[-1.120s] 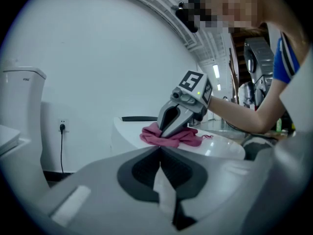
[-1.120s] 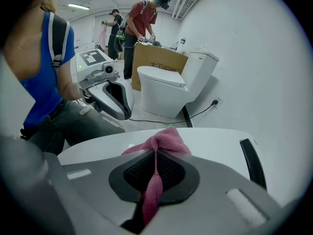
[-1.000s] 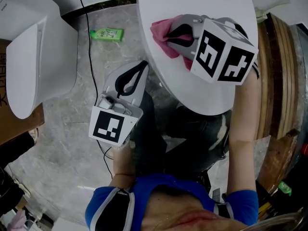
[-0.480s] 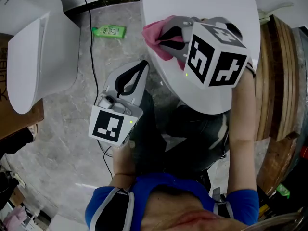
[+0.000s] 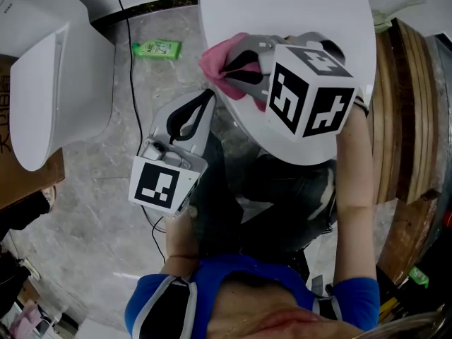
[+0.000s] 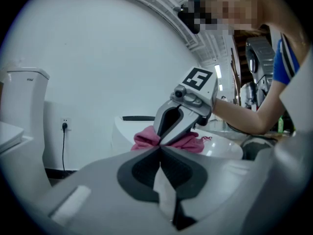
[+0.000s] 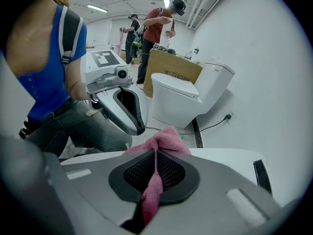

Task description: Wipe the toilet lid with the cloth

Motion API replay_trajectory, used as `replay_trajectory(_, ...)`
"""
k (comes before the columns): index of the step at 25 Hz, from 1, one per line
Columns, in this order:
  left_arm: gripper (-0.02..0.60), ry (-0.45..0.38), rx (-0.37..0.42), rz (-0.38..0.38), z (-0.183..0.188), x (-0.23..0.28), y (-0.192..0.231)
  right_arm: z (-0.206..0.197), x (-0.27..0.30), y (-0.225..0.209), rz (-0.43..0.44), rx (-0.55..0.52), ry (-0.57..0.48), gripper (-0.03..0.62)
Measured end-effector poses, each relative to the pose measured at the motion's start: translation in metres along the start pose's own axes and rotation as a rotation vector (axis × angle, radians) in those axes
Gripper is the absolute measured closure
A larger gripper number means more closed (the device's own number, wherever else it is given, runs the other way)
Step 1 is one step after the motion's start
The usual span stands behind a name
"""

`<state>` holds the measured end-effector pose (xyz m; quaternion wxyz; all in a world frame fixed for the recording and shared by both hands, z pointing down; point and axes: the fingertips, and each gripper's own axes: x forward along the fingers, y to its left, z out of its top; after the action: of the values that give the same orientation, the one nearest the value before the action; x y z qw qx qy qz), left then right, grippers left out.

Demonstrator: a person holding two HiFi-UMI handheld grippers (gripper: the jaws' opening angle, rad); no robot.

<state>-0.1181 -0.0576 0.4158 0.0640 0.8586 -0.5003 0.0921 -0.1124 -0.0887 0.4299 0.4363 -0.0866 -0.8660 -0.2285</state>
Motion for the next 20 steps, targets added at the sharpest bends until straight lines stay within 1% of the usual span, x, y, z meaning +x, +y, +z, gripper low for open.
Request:
replay_trajectory(8,0.578,0.004,0.008,-0.027,0.003,0.005,-0.015,-0.002,-0.006,0.013,0.029,0.015,-0.014,0.583)
replay_trajectory(13,0.578,-0.032,0.042,-0.041,0.009,0.009,-0.021,-0.009,-0.013,0.021,0.05,0.048,-0.013,0.582)
replay_trajectory(20,0.578,-0.025,0.057,-0.076,0.013,0.017,-0.034,-0.018,-0.02,0.025,0.041,0.07,0.013,0.583)
